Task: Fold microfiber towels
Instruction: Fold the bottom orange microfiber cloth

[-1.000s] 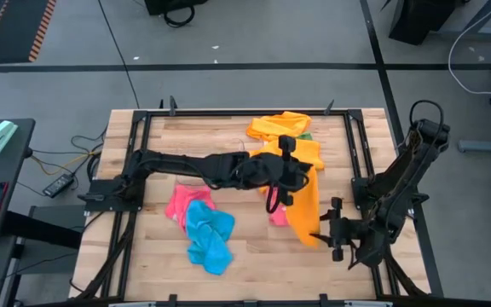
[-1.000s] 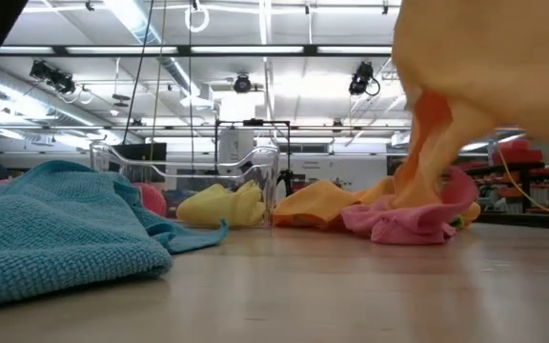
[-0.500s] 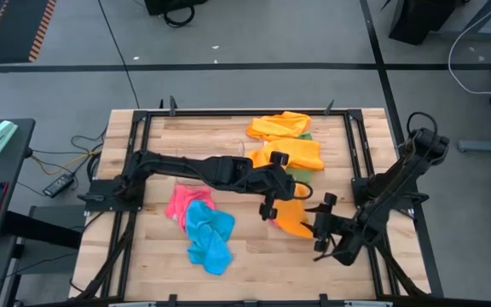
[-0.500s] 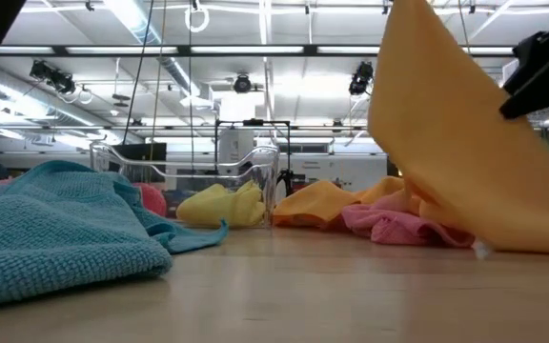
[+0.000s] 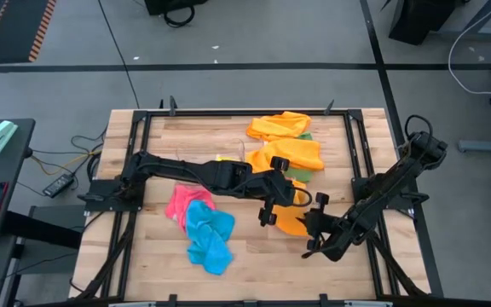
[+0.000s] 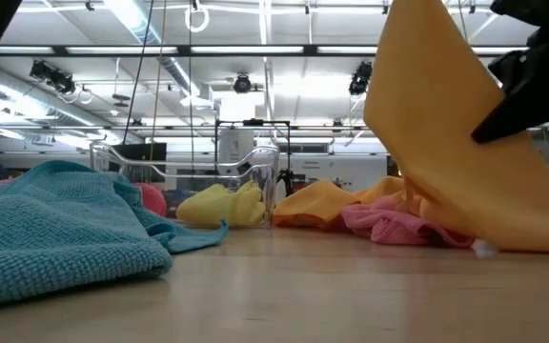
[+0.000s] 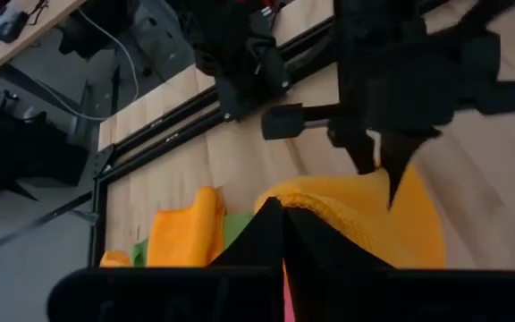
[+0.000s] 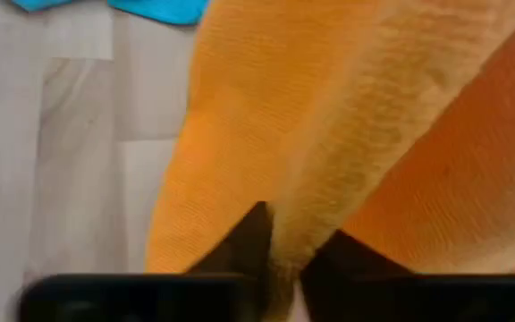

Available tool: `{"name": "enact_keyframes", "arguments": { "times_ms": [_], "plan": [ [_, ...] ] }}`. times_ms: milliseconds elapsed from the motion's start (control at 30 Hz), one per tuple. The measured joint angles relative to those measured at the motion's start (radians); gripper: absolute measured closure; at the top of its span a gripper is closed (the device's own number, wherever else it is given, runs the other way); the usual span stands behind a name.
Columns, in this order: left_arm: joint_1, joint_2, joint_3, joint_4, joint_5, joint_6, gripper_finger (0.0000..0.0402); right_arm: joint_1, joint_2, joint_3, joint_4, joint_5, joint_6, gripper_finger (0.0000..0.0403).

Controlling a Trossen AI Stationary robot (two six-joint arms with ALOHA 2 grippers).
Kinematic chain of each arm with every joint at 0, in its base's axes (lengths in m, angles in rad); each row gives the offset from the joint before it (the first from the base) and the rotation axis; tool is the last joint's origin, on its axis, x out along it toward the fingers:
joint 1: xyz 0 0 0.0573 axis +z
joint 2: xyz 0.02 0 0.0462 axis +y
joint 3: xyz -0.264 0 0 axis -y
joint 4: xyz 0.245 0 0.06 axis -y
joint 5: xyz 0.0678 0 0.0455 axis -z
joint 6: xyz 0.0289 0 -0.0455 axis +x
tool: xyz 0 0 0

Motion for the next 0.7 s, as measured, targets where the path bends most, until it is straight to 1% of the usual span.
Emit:
{"name": "enact_keyframes", "arguments": {
  "times_ms": [33,67,233,400,500,600,700],
  "plan": [
    [-0.004,0.0,0.0,-0.003,0.001,0.008,0.0395,0.002,-0.009,0.0,0.004,-0.007,-0.014,0.0387],
    [-0.009,0.0,0.0,-0.006,0.0,0.014,0.0392,0.003,-0.018,0.0,0.009,-0.018,-0.023,0.0391],
    [-0.039,0.0,0.0,-0.012,0.001,0.057,0.038,0.029,-0.068,0.026,0.003,-0.097,-0.048,0.0394],
    [-0.087,-0.01,0.0,-0.018,0.0,0.069,0.0392,0.074,-0.126,0.079,-0.001,-0.212,-0.07,0.0396],
    [-0.128,-0.016,0.0,-0.013,0.001,0.094,0.0395,0.099,-0.163,0.143,-0.026,-0.275,-0.081,0.0396],
    [-0.167,-0.019,0.019,-0.021,0.0,0.096,0.0387,0.124,-0.195,0.212,-0.084,-0.343,-0.081,0.0395],
    [-0.195,-0.023,0.042,-0.028,-0.018,0.076,0.0374,0.15,-0.214,0.273,-0.193,-0.4,-0.052,0.0395]
  ]
}}
